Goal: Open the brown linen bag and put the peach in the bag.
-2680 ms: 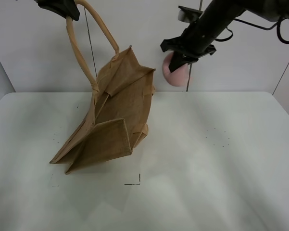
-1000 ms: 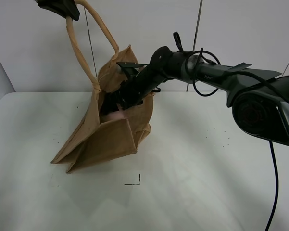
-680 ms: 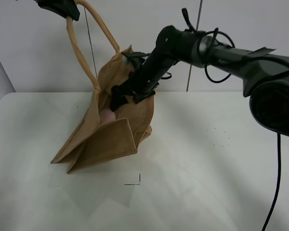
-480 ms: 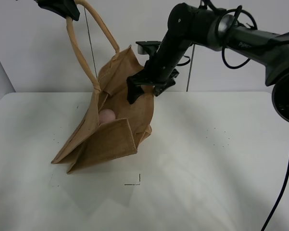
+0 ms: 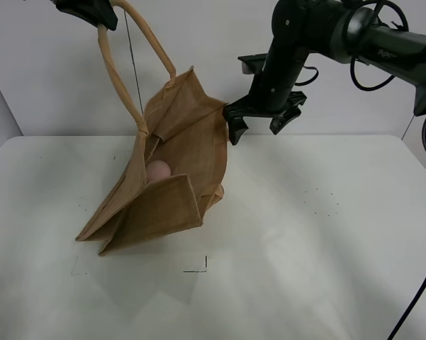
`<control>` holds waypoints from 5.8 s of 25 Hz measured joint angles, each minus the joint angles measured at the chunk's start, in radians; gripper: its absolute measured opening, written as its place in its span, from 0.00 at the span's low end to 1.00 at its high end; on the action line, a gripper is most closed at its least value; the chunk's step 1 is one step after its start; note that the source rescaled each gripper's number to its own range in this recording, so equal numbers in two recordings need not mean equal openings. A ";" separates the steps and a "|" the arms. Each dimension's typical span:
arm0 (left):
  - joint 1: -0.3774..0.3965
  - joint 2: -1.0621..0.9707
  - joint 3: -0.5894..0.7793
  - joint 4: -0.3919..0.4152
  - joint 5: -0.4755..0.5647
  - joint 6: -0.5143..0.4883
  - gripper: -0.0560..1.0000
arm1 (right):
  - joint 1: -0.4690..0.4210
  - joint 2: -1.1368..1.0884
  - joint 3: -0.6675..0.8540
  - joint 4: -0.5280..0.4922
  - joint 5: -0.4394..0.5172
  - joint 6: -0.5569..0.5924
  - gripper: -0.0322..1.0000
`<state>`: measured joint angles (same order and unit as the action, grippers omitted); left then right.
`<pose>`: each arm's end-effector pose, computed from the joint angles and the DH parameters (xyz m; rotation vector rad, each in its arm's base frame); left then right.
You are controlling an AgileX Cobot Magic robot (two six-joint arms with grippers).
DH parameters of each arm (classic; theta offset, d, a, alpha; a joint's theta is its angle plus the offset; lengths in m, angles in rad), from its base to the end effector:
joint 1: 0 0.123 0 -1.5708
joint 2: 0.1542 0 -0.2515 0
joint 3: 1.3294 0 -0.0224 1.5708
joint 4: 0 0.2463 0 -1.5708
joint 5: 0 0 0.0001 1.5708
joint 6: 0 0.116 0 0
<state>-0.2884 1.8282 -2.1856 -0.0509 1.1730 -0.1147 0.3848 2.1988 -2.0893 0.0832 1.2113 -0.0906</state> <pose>0.3817 -0.1189 0.4025 0.2021 2.3041 -0.2706 0.4251 0.1819 0.2092 -0.6408 2.7405 0.1856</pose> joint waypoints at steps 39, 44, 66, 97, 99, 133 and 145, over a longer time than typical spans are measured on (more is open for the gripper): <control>0.000 0.000 0.000 0.000 -0.001 0.000 0.05 | -0.417 -1.026 1.136 -0.025 0.001 -0.007 1.00; 0.000 0.000 0.000 0.000 -0.001 0.000 0.05 | -0.417 -1.316 1.353 -0.025 -0.056 -0.007 1.00; 0.000 0.000 0.000 0.000 -0.001 0.018 0.05 | -0.362 -1.898 1.595 -0.025 -0.182 -0.001 1.00; -0.006 0.164 0.229 -0.203 -0.137 0.036 0.05 | -0.359 -2.201 1.597 -0.027 -0.182 0.001 1.00; -0.013 0.211 0.229 -0.205 -0.152 0.047 0.05 | -0.359 -2.201 1.597 -0.027 -0.182 0.001 1.00; 0.195 0.408 0.105 0.106 -0.006 0.011 0.85 | -0.359 -2.201 1.597 -0.027 -0.182 0.001 1.00; 0.243 0.150 0.355 0.063 -0.005 0.019 0.85 | -0.359 -2.201 1.597 -0.026 -0.182 0.001 1.00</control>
<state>-0.0456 1.9780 -1.8302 0.0123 1.1677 -0.0954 0.0256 -0.0024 -0.4928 0.0568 1.0295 -0.0898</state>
